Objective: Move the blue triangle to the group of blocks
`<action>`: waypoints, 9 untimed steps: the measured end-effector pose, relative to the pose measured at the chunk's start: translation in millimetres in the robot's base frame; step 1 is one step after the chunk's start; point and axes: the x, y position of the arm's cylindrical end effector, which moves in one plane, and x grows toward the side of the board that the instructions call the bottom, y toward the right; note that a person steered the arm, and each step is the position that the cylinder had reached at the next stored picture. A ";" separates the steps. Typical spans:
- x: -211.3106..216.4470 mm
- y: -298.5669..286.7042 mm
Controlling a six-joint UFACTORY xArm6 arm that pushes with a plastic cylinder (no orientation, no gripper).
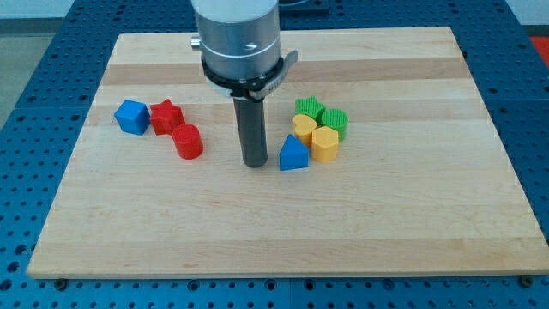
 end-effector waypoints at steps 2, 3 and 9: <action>-17.7 9.5; -12.9 24.0; 24.4 -36.5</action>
